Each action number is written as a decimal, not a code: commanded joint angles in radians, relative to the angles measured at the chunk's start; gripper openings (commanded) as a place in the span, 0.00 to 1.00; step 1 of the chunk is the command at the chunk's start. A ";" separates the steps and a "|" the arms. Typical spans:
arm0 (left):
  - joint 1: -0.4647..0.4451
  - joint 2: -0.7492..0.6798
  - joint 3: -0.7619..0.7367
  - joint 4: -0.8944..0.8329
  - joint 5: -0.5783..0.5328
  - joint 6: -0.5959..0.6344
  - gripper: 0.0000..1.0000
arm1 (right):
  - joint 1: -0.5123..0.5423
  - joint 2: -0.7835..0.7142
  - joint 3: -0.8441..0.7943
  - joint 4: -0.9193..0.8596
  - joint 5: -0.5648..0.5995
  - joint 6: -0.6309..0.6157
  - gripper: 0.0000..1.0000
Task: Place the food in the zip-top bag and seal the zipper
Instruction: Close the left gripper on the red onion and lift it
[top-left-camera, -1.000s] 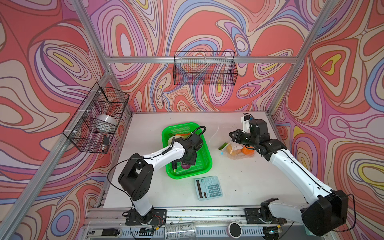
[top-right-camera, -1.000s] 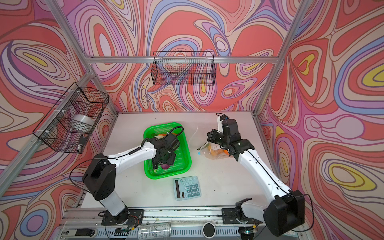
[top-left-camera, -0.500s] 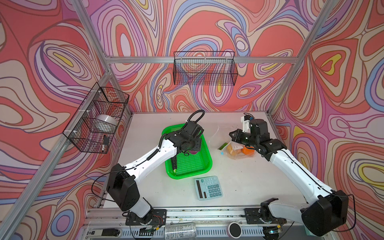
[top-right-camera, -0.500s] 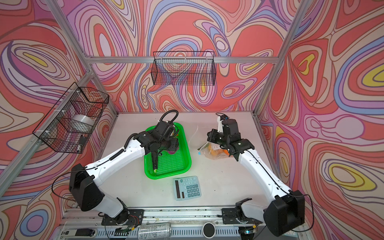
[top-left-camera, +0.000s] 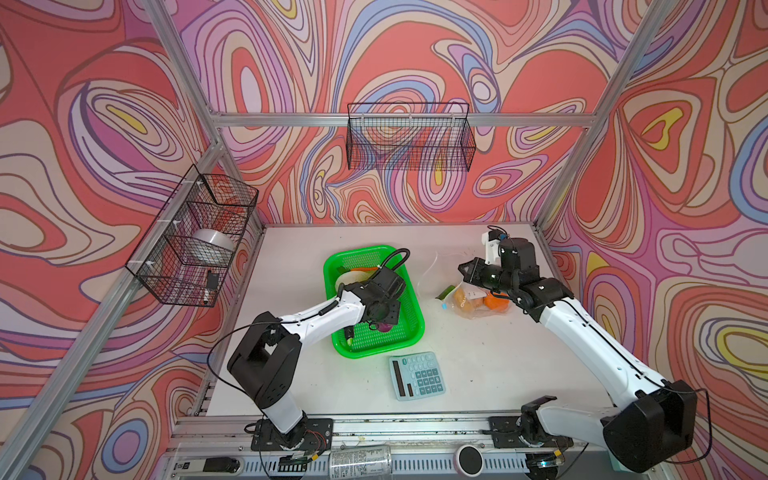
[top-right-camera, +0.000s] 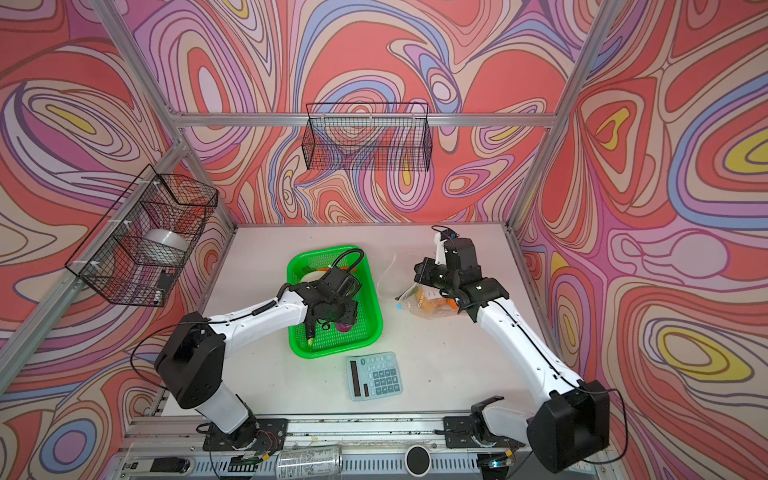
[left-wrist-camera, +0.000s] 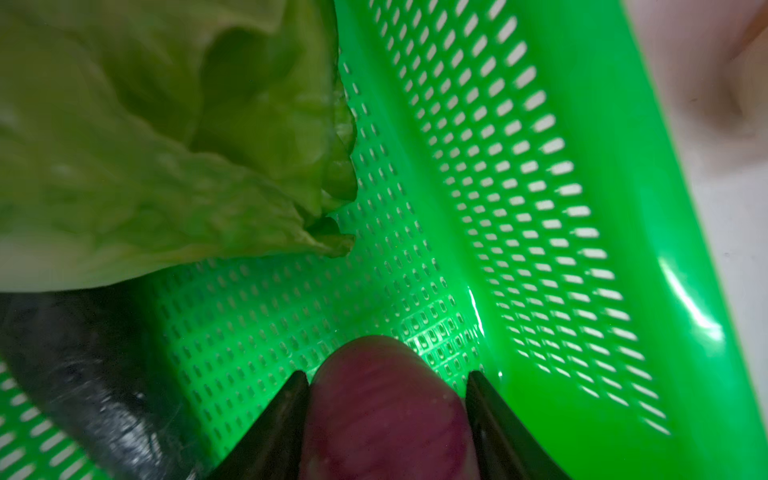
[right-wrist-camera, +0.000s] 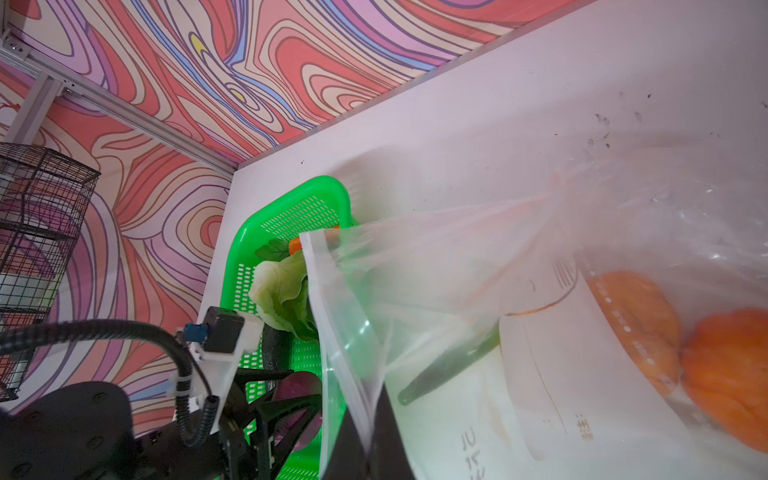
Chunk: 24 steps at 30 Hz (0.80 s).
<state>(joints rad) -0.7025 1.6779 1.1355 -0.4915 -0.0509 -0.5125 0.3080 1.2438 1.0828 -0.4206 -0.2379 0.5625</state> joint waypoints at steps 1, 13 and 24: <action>-0.002 0.028 -0.001 0.079 0.022 -0.030 0.37 | -0.001 -0.015 0.005 -0.011 0.017 -0.009 0.00; -0.002 0.072 0.053 0.004 0.019 -0.017 0.91 | -0.001 -0.021 -0.004 -0.015 0.024 -0.013 0.00; -0.001 0.028 0.051 -0.051 0.057 -0.055 1.00 | -0.001 -0.019 -0.012 0.000 0.017 -0.009 0.00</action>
<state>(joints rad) -0.7025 1.7134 1.1954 -0.5121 -0.0189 -0.5354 0.3080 1.2434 1.0809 -0.4267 -0.2256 0.5621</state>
